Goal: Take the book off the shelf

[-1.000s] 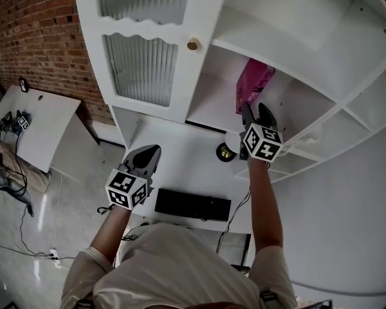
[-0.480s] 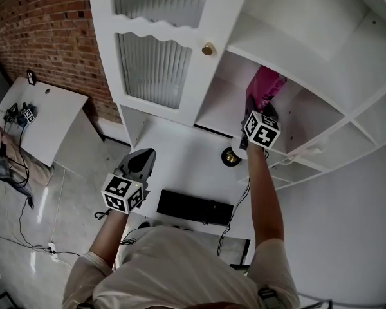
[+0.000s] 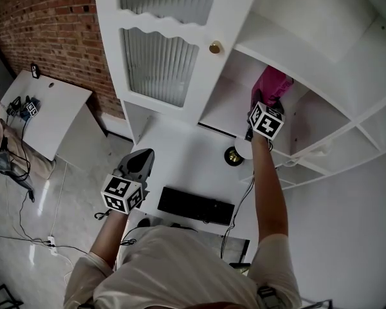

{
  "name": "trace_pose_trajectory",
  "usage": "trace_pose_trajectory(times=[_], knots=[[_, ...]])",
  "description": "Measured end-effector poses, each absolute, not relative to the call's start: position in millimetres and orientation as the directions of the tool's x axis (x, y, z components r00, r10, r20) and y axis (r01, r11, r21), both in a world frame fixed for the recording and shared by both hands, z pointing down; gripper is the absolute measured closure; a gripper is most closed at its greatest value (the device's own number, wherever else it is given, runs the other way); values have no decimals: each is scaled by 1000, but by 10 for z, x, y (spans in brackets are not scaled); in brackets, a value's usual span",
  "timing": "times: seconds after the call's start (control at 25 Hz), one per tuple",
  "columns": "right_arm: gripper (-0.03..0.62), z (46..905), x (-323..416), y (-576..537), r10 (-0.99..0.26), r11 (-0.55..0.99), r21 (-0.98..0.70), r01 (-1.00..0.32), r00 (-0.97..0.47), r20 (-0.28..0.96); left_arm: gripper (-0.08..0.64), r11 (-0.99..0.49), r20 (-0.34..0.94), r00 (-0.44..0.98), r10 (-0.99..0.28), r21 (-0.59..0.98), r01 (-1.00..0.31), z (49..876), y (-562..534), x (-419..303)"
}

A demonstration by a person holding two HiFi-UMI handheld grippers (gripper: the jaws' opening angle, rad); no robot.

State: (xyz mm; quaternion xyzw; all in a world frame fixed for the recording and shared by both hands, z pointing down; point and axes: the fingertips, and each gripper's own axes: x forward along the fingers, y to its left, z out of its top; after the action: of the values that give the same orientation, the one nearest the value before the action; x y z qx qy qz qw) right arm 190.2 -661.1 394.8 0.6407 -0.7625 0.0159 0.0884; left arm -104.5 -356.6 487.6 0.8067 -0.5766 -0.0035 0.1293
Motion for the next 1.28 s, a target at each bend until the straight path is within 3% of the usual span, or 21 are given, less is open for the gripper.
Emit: trace_pose_trajectory(times=[0.2,0.28,1.28], knots=[[382,3942,1951,-6656,-980,150,88,-985,-137,141,565,-285,149,319,-936,212,-935,4895,-3532,-1062],[447,3925,1966,-6636,-981,152,87,-985,-139,131,565,-282,148,316,-937,210,-936,4889,-3516,-1049],[453,3854,2108,-5670,-935,344,40,-938,-338,107,565,-262,124,291,-949,211,-942,4864,-3131,-665]])
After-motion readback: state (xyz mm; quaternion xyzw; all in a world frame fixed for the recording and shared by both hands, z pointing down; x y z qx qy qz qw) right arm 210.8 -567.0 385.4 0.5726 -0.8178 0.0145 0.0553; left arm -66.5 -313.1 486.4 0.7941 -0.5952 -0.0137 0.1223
